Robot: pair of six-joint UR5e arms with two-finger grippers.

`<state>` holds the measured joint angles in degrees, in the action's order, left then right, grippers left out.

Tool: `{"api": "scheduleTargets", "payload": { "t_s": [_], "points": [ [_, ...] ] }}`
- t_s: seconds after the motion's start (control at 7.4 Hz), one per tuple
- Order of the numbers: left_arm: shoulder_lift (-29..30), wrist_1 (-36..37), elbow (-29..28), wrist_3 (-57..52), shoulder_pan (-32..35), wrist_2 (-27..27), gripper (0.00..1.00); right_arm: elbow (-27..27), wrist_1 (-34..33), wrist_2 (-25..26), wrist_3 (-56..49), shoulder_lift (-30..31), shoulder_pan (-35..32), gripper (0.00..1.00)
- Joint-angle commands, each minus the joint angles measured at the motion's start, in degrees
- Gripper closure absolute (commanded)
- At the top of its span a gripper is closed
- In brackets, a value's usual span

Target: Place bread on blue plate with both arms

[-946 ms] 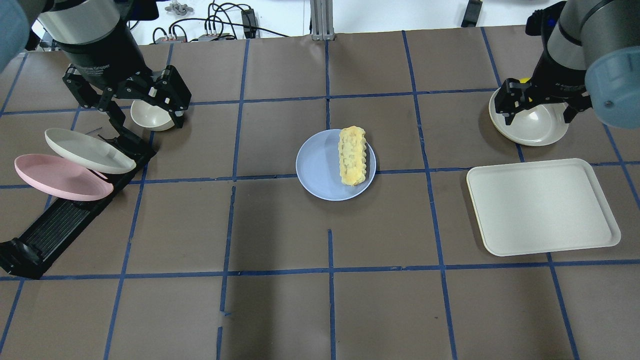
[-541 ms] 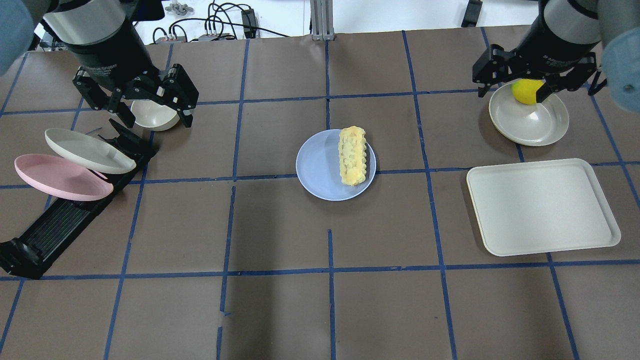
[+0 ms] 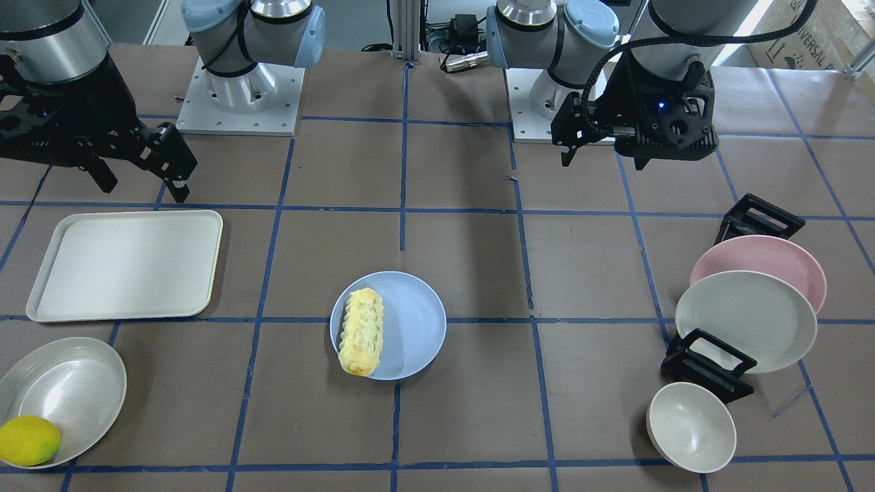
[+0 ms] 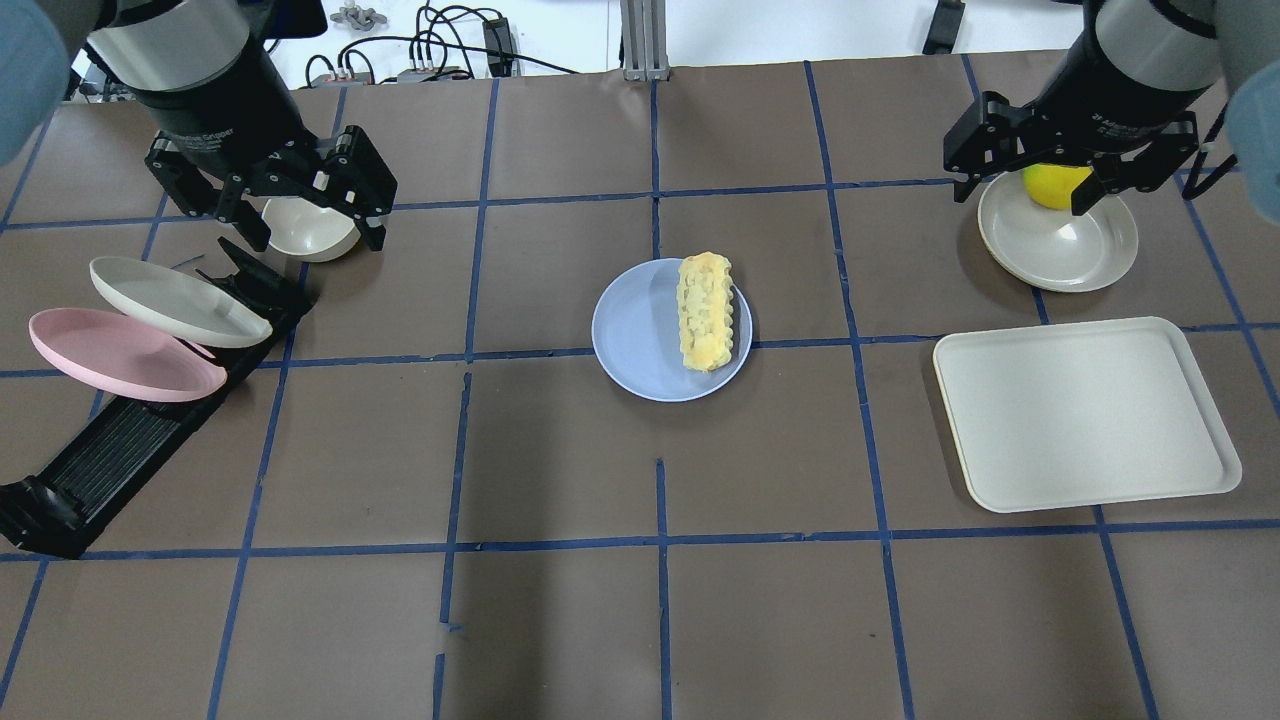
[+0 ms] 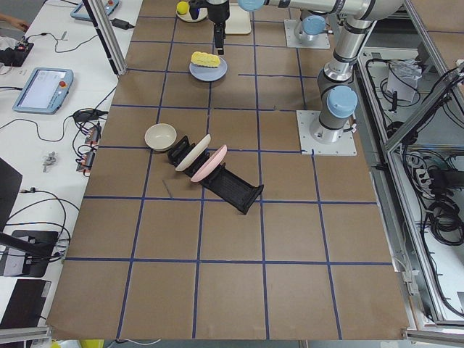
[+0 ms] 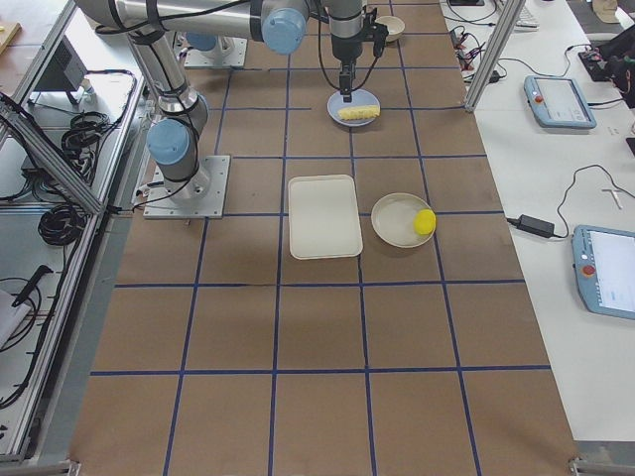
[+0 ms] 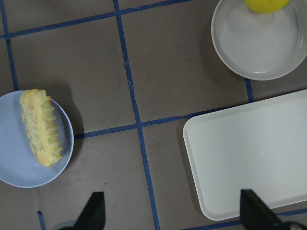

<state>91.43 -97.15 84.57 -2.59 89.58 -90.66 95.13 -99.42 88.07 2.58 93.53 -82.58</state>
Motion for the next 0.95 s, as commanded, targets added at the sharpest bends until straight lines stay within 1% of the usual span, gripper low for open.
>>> {"api": "scheduleTargets", "payload": {
  "t_s": [0.0, 0.14, 0.41, 0.81],
  "points": [
    [0.76, 3.18, 1.47, 0.22, 0.06, -0.04, 0.0, 0.23, -0.16, -0.09, -0.03, 0.08, -0.04, 0.0],
    [0.16, 3.55, 2.96, -0.22, 0.24, -0.05, 0.0, 0.85, -0.42, -0.09, -0.03, 0.25, -0.04, 0.0],
    [-0.63, 7.49, 4.99, 0.22, 0.24, -0.22, 0.0, 1.11, -0.42, -0.09, -0.03, 0.52, -0.04, 0.0],
    [-0.29, 7.68, 4.99, -0.22, 0.24, -0.05, 0.0, 1.2, -0.42, -0.09, -0.29, 0.52, -0.04, 0.0]
  ]
}}
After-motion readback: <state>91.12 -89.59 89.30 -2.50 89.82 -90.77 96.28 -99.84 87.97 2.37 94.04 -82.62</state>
